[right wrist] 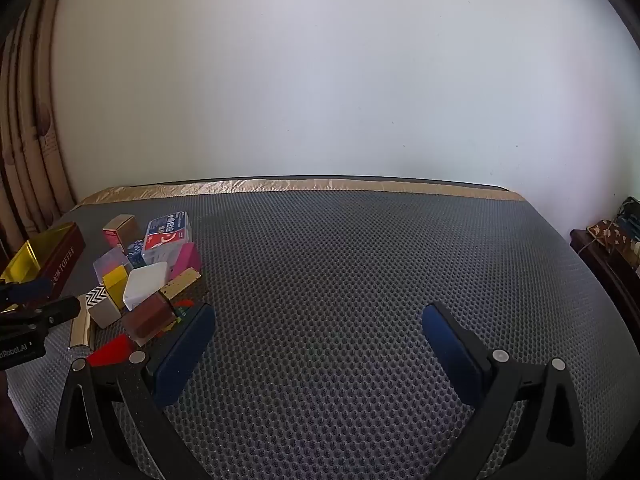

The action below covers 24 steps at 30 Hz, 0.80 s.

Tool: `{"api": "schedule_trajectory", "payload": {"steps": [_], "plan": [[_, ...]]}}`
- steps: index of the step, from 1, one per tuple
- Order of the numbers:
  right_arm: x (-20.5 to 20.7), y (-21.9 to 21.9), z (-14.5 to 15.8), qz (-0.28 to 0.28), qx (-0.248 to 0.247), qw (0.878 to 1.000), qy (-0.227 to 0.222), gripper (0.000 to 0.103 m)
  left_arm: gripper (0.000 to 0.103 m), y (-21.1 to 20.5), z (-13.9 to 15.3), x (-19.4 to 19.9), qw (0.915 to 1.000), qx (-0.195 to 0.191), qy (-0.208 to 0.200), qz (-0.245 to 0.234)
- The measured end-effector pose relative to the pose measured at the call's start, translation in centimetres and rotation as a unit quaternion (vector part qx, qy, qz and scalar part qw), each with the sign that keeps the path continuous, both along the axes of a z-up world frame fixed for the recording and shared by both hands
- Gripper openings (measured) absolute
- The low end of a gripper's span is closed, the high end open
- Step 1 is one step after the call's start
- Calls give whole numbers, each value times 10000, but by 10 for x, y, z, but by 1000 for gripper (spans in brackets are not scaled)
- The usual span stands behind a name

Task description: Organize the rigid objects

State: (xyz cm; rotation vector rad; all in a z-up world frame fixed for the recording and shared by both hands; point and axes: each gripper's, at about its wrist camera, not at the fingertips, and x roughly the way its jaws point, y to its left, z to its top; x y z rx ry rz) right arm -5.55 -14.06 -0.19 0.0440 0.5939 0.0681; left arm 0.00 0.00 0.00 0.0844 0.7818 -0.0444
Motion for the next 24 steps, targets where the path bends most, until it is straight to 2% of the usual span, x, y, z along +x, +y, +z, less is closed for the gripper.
{"api": "schedule_trajectory", "payload": {"steps": [5, 10, 18, 21, 24], "plan": [[-1, 0, 0, -11, 17, 10000, 25, 103, 61, -1, -1, -5, 10000, 27, -65, -9], [0, 0, 0, -9, 30, 10000, 71, 103, 61, -11, -9, -12, 9999, 99, 46, -67], [0, -2, 1, -8, 62, 9999, 93, 103, 61, -13, -15, -9, 9971, 75, 549, -530], [0, -4, 2, -12, 77, 9999, 107, 103, 61, -14, -18, -11, 9940, 15, 756, -794], [-2, -5, 3, -30, 124, 9999, 115, 103, 61, -18, -19, -15, 9896, 132, 861, -1145]]}}
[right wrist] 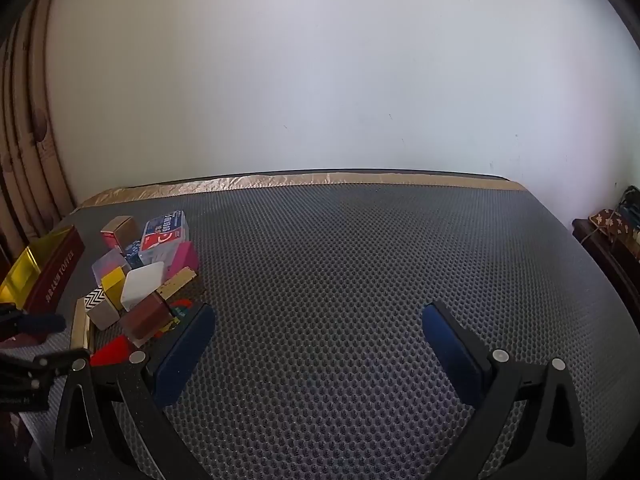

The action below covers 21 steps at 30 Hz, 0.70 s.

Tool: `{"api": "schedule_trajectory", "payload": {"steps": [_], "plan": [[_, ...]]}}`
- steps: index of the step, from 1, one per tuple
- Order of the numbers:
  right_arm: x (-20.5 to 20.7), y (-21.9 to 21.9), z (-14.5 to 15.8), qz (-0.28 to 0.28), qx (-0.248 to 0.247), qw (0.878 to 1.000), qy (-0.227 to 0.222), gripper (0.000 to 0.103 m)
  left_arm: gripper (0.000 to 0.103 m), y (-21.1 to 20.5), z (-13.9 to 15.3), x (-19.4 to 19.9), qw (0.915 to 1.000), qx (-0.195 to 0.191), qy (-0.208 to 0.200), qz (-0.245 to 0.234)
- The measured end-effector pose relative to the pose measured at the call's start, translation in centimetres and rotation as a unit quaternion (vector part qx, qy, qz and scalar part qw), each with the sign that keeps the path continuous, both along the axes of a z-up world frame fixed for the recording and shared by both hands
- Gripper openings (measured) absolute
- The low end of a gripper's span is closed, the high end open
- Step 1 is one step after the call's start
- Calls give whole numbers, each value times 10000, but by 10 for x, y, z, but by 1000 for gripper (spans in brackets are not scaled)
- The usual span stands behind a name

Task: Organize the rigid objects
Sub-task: 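Grasp the flat red block with the left gripper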

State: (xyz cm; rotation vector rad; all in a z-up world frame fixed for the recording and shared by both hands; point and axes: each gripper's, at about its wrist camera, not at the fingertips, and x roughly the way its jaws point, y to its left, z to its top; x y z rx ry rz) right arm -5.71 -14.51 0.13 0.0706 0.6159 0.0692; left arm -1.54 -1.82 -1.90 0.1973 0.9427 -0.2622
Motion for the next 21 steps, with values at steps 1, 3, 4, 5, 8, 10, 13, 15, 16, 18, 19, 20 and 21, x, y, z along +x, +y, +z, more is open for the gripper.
{"api": "schedule_trajectory", "payload": {"steps": [1, 3, 4, 5, 8, 10, 13, 15, 16, 18, 19, 20, 21], "plan": [[3, -3, -1, -8, 28, 10000, 17, 103, 61, -2, 0, -1, 9999, 18, 59, -137], [3, -4, -1, -12, 58, 10000, 31, 103, 61, -6, 0, -2, 9993, 51, 165, -343], [4, -4, -2, -8, 70, 10000, 40, 103, 61, -7, 0, 0, 9989, 25, 225, -416], [4, -4, -2, -9, 75, 10000, 49, 103, 61, -8, 1, 1, 9984, -6, 272, -489], [4, -4, -2, -6, 98, 9999, 63, 103, 61, -17, 1, 4, 9964, 7, 388, -750], [4, -4, -3, 2, 134, 9999, 88, 103, 61, -26, -4, 13, 9933, 88, 524, -1024], [3, -7, -4, -10, 226, 9997, 100, 103, 61, -38, -12, 24, 9879, 263, 764, -1323], [3, -8, -4, -19, 278, 9996, 109, 103, 61, -43, -18, 27, 9860, 328, 839, -1405], [4, -9, -4, -24, 299, 9995, 122, 103, 61, -41, -20, 32, 9850, 353, 903, -1430], [5, -9, -5, -23, 322, 9994, 142, 103, 61, -41, -26, 38, 9841, 328, 1017, -1421], [5, -9, -5, -17, 329, 9993, 149, 103, 61, -40, -29, 39, 9838, 263, 1079, -1407], [5, -8, -5, -14, 331, 9993, 149, 103, 61, -38, -30, 42, 9838, 160, 1123, -1390], [5, -8, -5, -12, 334, 9993, 148, 103, 59, -35, -30, 44, 9843, 41, 1131, -1357]]}}
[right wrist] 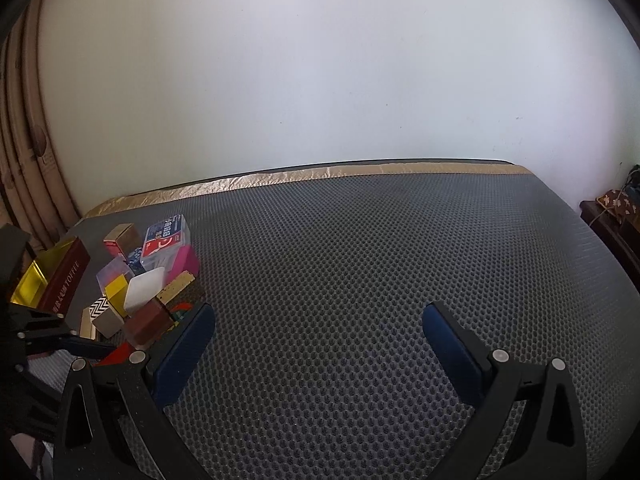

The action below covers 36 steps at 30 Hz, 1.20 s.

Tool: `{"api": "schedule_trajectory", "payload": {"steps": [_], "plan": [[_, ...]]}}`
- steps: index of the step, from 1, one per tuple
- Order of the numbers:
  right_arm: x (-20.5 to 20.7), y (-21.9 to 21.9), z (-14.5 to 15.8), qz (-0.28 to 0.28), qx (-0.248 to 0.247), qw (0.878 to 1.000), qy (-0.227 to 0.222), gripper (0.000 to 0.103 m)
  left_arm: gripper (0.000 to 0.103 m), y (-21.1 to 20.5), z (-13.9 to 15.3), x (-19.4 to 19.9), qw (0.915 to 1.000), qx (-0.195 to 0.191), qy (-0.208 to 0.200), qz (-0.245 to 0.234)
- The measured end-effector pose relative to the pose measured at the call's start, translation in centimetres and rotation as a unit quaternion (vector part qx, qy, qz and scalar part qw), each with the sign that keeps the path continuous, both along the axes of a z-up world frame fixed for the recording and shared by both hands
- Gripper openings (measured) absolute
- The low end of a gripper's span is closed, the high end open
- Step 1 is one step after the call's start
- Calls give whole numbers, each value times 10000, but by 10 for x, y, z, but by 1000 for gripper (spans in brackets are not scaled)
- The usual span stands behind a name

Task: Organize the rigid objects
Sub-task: 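Grasp the flat red block with the left gripper, then grasp the gold-capped lipstick with the right gripper while the left gripper holds the red block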

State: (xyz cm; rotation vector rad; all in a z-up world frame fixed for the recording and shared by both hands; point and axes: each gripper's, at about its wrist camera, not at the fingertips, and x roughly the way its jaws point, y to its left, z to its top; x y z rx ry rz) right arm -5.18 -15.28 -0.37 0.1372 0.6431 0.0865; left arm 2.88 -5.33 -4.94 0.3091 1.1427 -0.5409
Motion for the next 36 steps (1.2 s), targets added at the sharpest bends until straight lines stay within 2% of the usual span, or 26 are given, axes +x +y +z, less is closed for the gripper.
{"api": "schedule_trajectory", "payload": {"steps": [4, 5, 6, 12, 17, 21, 24, 31, 32, 34, 35, 36], "plan": [[3, 0, -1, 8, 9, 10000, 24, 103, 42, 8, 2, 6, 9999, -57, -18, 121], [3, 0, -1, 9, 7, 10000, 36, 103, 31, 14, 3, 9, 9998, -79, -26, 178], [2, -1, -1, 3, 15, 10000, 45, 103, 30, 17, 4, 9, 9996, -130, -48, 246], [3, -2, -1, 14, 46, 10000, 49, 103, 30, 34, 8, -8, 9962, -433, -220, 729], [4, 2, 1, 275, 146, 9994, 175, 103, 30, 62, 25, -47, 9860, -914, -443, 1320], [9, 22, 6, 589, 231, 9963, 574, 103, 30, 102, 36, -74, 9776, -1076, -569, 1719], [18, 43, 14, 763, 309, 9925, 903, 103, 30, 110, 41, -79, 9747, -1090, -486, 1891], [47, 91, 19, 1143, 384, 9795, 1615, 103, 30, 96, 46, -76, 9677, -1217, -243, 2194], [52, 94, 16, 1140, 408, 9773, 1739, 101, 30, 100, 46, -77, 9669, -1250, -209, 2213], [60, 101, 10, 1179, 465, 9713, 2015, 90, 30, 102, 49, -78, 9655, -1285, -198, 2257], [62, 104, 8, 1214, 472, 9690, 2099, 78, 30, 103, 50, -78, 9652, -1297, -212, 2260], [64, 110, 5, 1230, 388, 9675, 2177, 71, 30, 105, 52, -79, 9650, -1317, -228, 2256]]}}
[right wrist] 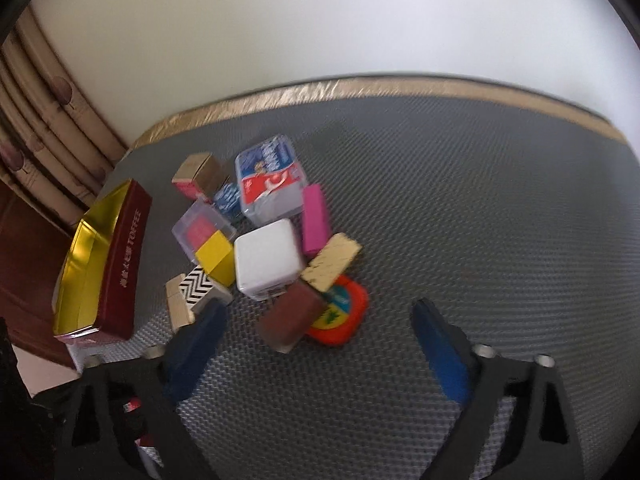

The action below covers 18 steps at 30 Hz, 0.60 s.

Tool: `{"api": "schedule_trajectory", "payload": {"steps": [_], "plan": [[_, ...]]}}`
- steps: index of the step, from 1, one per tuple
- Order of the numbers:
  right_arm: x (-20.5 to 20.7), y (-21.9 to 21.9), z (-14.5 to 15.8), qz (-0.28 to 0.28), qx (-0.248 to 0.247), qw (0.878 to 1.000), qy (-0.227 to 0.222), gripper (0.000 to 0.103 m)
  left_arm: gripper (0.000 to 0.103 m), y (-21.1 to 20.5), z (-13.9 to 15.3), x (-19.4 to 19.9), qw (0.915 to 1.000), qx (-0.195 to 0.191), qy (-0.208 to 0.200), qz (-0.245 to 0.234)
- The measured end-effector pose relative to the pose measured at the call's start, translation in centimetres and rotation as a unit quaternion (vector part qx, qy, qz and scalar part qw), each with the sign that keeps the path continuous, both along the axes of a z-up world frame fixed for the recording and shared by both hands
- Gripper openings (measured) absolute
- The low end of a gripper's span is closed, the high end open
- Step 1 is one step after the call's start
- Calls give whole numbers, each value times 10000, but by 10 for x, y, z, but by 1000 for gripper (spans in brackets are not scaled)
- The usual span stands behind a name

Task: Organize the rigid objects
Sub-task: 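Grasp the gold-capped lipstick with the right gripper while the left gripper holds the red block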

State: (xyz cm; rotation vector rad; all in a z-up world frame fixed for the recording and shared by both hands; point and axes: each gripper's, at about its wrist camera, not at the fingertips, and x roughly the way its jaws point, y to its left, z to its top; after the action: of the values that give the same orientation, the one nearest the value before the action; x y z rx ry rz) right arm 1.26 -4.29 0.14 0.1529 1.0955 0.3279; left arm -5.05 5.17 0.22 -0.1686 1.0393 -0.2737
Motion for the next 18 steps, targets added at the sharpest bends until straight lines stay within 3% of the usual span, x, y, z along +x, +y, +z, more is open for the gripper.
{"api": "schedule_trajectory", "payload": {"steps": [6, 7, 8, 9, 18], "plan": [[12, 13, -15, 130, -186, 9987, 453, 49, 30, 3, 9, -2, 9999, -64, -94, -13], [12, 14, -15, 150, -231, 9987, 423, 43, 30, 3, 9, -3, 9999, -79, -95, -8], [11, 13, -15, 198, -192, 9987, 429, 30, 30, 4, 9, -2, 9999, -94, -96, -3], [11, 13, -15, 233, -172, 9985, 455, 27, 30, 6, 9, -3, 9999, -108, -90, 10], [-9, -34, -12, 151, 502, 9971, 556, 21, 30, 14, 19, -5, 9993, -324, -98, 144]]}}
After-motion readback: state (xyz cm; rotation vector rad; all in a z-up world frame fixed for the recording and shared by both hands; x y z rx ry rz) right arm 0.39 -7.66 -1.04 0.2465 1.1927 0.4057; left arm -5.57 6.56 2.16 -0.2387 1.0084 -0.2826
